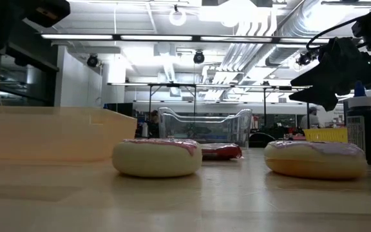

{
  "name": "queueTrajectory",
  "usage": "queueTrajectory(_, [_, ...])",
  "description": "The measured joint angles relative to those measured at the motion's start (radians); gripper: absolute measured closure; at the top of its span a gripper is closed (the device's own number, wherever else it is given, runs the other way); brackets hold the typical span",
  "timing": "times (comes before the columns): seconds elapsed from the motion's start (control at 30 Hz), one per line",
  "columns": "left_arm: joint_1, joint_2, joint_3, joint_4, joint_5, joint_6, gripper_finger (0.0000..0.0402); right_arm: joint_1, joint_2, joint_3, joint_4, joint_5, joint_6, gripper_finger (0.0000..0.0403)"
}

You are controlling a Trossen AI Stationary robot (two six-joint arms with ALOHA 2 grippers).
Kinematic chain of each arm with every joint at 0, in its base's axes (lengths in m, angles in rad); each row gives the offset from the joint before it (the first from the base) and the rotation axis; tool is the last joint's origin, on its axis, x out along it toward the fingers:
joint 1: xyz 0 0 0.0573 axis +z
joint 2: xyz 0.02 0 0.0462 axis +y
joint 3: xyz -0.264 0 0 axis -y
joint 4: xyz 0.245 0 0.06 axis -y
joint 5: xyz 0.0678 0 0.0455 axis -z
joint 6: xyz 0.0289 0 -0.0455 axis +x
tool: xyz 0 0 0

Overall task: Pick & Place Food Item
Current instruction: Put the left violet food coloring bottle into the transparent bin

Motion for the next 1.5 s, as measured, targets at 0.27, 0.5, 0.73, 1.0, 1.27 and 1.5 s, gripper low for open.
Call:
queueTrajectory(0.27, [-0.01, 0.0, 0.0, 0.001, -0.004, -0.021, 0.0243, 0.0, 0.0, 0.0, 0.0, 0.0, 0.0, 0.0152])
queueTrajectory(0.5, [-0.01, 0.0, 0.0, 0.007, -0.024, 0.004, 0.0243, 0.0, 0.0, 0.0, 0.0, 0.0, 0.0, 0.0152])
queueTrajectory(0.73, [0.0, 0.0, 0.0, 0.011, -0.024, 0.023, 0.0243, 0.0, 0.0, 0.0, 0.0, 0.0, 0.0, 0.0152])
queueTrajectory(1.0, [0.004, 0.0, 0.0, 0.011, -0.009, 0.015, 0.0242, 0.0, 0.0, 0.0, 0.0, 0.0, 0.0, 0.0152])
queueTrajectory(1.27, [0.004, 0.0, 0.0, 0.011, -0.01, 0.021, 0.0205, 0.0, 0.0, 0.0, 0.0, 0.0, 0.0, 0.0152])
queueTrajectory(1.5, [0.004, 0.007, -0.001, 0.011, -0.021, 0.032, 0.0188, 0.0, 0.0, 0.0, 0.0, 0.0, 0.0, 0.0152])
